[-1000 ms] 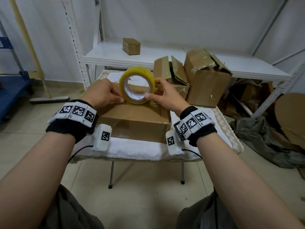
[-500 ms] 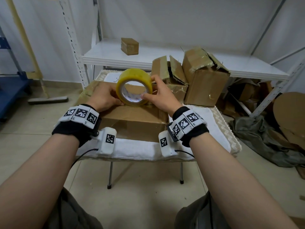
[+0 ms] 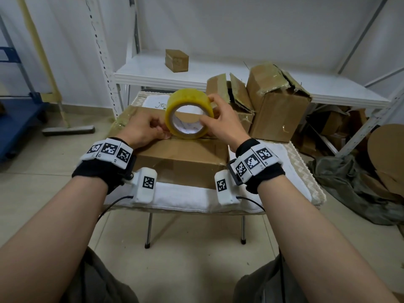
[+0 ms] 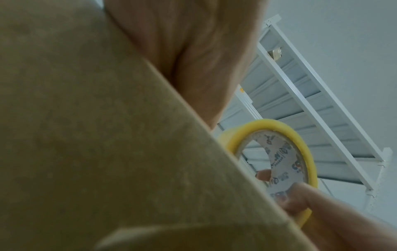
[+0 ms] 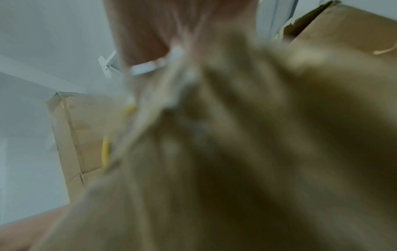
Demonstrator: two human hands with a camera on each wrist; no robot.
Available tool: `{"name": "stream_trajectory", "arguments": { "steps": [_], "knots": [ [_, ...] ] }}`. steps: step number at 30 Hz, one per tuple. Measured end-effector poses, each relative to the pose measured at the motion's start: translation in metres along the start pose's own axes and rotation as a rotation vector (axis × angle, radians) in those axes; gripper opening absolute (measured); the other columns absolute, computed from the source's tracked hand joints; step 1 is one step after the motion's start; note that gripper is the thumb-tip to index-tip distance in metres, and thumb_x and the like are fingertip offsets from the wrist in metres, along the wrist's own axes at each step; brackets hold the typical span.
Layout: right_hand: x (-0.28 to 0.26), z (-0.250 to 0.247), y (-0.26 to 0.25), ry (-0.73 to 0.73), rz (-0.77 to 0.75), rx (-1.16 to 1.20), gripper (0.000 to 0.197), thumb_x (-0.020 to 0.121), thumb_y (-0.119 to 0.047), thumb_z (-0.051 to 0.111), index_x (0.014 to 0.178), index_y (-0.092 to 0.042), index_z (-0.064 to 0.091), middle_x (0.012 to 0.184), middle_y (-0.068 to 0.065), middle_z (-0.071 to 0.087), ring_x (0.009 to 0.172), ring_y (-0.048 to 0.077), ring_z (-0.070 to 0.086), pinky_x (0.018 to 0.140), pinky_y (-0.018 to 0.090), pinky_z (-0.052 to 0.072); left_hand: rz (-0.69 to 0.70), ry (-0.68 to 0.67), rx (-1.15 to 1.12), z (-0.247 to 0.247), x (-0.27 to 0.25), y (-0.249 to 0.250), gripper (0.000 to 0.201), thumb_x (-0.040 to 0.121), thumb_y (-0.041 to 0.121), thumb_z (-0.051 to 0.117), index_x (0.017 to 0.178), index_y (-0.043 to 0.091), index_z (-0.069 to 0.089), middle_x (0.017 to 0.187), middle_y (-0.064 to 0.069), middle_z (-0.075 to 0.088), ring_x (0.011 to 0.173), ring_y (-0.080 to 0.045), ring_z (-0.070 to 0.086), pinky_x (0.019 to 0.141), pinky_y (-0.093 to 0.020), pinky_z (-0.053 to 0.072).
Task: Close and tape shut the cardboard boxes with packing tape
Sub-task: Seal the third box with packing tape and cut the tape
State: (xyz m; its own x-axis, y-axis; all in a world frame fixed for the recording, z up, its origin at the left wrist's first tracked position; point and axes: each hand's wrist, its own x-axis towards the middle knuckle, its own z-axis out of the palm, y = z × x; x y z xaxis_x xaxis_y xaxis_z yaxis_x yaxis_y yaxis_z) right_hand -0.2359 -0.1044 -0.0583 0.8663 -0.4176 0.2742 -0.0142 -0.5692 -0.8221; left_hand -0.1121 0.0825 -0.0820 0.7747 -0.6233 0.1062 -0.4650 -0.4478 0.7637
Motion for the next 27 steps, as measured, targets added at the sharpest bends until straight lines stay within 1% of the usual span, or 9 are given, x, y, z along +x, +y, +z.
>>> {"name": "stream_trajectory", "arguments": {
  "steps": [3, 7, 9, 12, 16, 19, 21, 23, 27],
  "knots": [
    [0.002, -0.005, 0.001, 0.040, 0.024, 0.003, 0.044, 0.093, -0.025, 0.062, 0.135, -0.025, 0.051, 0.103, 0.006, 0.059, 0.089, 0.024, 0.058, 0.089, 0.051, 0.054, -0.033, 0.001, -0.002, 0.000, 0.000, 0.000, 0.013, 0.082, 0.009, 0.079, 0.092, 0.007, 0.071, 0.077, -0.001, 0.065, 0.070, -0.008, 0.058, 0.076, -0.021, 0.047],
    [0.001, -0.011, 0.003, -0.008, 0.034, -0.020, 0.042, 0.094, -0.023, 0.061, 0.134, -0.025, 0.050, 0.098, 0.002, 0.057, 0.090, 0.023, 0.058, 0.091, 0.053, 0.054, -0.037, 0.011, 0.021, 0.000, -0.002, 0.004, 0.008, 0.085, 0.010, 0.076, 0.092, 0.010, 0.072, 0.078, 0.000, 0.063, 0.072, -0.007, 0.057, 0.077, -0.022, 0.046],
    [-0.001, -0.014, 0.002, -0.057, 0.029, -0.025, 0.037, 0.095, -0.019, 0.061, 0.131, -0.021, 0.050, 0.099, 0.007, 0.060, 0.092, 0.028, 0.059, 0.093, 0.055, 0.053, -0.016, 0.032, 0.031, 0.001, -0.004, 0.006, 0.009, 0.086, 0.009, 0.074, 0.095, 0.010, 0.073, 0.080, 0.000, 0.064, 0.073, -0.005, 0.055, 0.072, -0.016, 0.043],
    [-0.004, -0.017, 0.004, -0.103, 0.045, -0.054, 0.037, 0.095, -0.018, 0.064, 0.129, -0.013, 0.050, 0.116, 0.016, 0.061, 0.107, 0.034, 0.060, 0.096, 0.053, 0.052, 0.053, 0.049, 0.094, 0.001, -0.006, 0.007, 0.015, 0.087, 0.011, 0.074, 0.101, 0.012, 0.077, 0.092, -0.001, 0.071, 0.078, -0.003, 0.058, 0.067, -0.005, 0.040],
    [-0.005, -0.020, 0.009, -0.174, 0.103, -0.069, 0.045, 0.090, -0.022, 0.073, 0.127, -0.012, 0.050, 0.119, 0.013, 0.062, 0.109, 0.028, 0.063, 0.098, 0.047, 0.054, 0.197, 0.030, 0.267, 0.004, -0.011, 0.016, 0.016, 0.088, 0.004, 0.069, 0.098, 0.011, 0.079, 0.112, 0.000, 0.070, 0.096, -0.013, 0.061, 0.087, -0.017, 0.041],
    [-0.005, -0.023, 0.009, -0.190, 0.112, -0.044, 0.047, 0.089, -0.027, 0.076, 0.127, -0.014, 0.051, 0.119, 0.010, 0.063, 0.111, 0.025, 0.063, 0.098, 0.042, 0.055, 0.232, -0.026, 0.388, 0.004, -0.018, 0.025, 0.024, 0.092, 0.009, 0.061, 0.108, 0.015, 0.078, 0.127, 0.005, 0.065, 0.100, -0.008, 0.055, 0.092, -0.018, 0.036],
    [-0.005, -0.023, 0.009, -0.186, 0.098, -0.044, 0.046, 0.090, -0.031, 0.075, 0.127, -0.015, 0.053, 0.120, 0.008, 0.063, 0.111, 0.023, 0.062, 0.099, 0.043, 0.054, 0.202, -0.133, 0.477, 0.002, -0.026, 0.033, 0.028, 0.098, 0.020, 0.055, 0.119, 0.021, 0.073, 0.134, 0.006, 0.061, 0.107, -0.013, 0.055, 0.096, -0.023, 0.037],
    [-0.005, -0.023, 0.009, -0.182, 0.083, -0.063, 0.046, 0.091, -0.034, 0.073, 0.129, -0.016, 0.053, 0.121, 0.005, 0.062, 0.111, 0.023, 0.062, 0.100, 0.045, 0.053, 0.149, -0.265, 0.611, 0.003, -0.036, 0.044, 0.035, 0.104, 0.035, 0.044, 0.129, 0.022, 0.064, 0.137, -0.001, 0.057, 0.119, -0.021, 0.053, 0.101, -0.031, 0.037],
    [-0.005, -0.018, 0.008, -0.172, 0.057, -0.085, 0.049, 0.091, -0.036, 0.074, 0.130, -0.016, 0.052, 0.121, 0.005, 0.062, 0.110, 0.024, 0.062, 0.099, 0.046, 0.053, 0.041, -0.400, 0.674, 0.009, -0.048, 0.056, 0.052, 0.107, 0.046, 0.023, 0.148, 0.021, 0.041, 0.156, -0.006, 0.037, 0.146, -0.023, 0.028, 0.116, -0.037, 0.021]
  ]
}}
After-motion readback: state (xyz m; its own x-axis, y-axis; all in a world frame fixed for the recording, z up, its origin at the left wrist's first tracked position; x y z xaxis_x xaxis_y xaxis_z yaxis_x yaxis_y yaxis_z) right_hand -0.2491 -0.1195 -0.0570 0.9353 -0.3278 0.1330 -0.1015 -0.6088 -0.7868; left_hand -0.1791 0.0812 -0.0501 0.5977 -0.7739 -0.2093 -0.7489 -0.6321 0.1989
